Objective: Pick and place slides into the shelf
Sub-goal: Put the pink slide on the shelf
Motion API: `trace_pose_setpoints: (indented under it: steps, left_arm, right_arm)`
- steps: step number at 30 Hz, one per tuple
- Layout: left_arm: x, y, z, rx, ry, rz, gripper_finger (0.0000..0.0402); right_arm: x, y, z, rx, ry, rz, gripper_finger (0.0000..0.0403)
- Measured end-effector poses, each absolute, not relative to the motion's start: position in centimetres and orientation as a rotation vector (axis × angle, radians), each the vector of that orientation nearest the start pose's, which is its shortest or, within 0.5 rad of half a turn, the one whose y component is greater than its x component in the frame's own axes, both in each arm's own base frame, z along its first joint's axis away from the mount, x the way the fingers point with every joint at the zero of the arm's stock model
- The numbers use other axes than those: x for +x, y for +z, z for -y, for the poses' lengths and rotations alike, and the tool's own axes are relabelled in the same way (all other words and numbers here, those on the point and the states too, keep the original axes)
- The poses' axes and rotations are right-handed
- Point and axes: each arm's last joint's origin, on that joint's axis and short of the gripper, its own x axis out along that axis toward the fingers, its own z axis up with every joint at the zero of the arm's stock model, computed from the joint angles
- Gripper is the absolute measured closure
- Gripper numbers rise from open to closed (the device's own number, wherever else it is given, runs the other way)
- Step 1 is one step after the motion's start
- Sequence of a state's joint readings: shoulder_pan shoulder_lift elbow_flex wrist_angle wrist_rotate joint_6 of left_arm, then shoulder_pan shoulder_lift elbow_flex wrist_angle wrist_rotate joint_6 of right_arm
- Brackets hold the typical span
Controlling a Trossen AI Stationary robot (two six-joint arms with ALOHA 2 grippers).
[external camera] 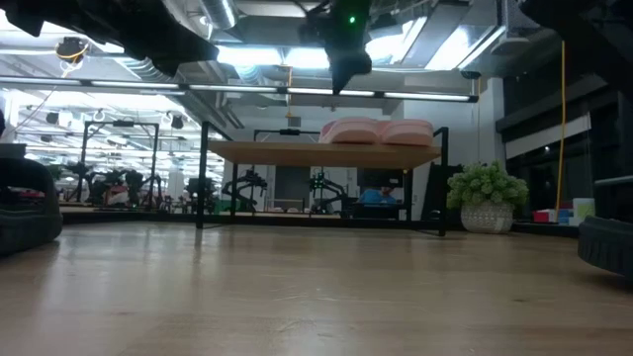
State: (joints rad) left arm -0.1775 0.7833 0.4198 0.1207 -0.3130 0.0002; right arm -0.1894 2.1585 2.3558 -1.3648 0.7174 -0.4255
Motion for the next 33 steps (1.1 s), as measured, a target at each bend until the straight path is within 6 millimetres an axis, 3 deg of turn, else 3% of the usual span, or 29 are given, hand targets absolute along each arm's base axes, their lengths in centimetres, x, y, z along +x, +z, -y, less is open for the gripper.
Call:
trace_pose_setpoints:
  steps: [7, 12, 23, 33]
  left_arm:
    - [17.5, 23.6, 2.2, 0.058, 0.133, -0.235, 0.0401]
    - [17.4, 23.6, 2.5, 0.060, 0.119, -0.234, 0.0401]
    - [17.3, 23.6, 3.2, 0.067, 0.080, -0.234, 0.0401]
    - [17.3, 23.6, 3.3, 0.073, 0.073, -0.234, 0.0401]
  right_arm:
    - [39.9, 35.0, 9.5, -0.455, -0.518, -1.397, 0.0398]
    - [39.9, 34.9, 9.3, -0.324, -0.424, -1.377, 0.0400]
    - [39.9, 34.5, 9.0, -0.179, -0.311, -1.384, 0.0401]
    - [39.9, 34.1, 8.9, -0.101, -0.358, -1.384, 0.0402]
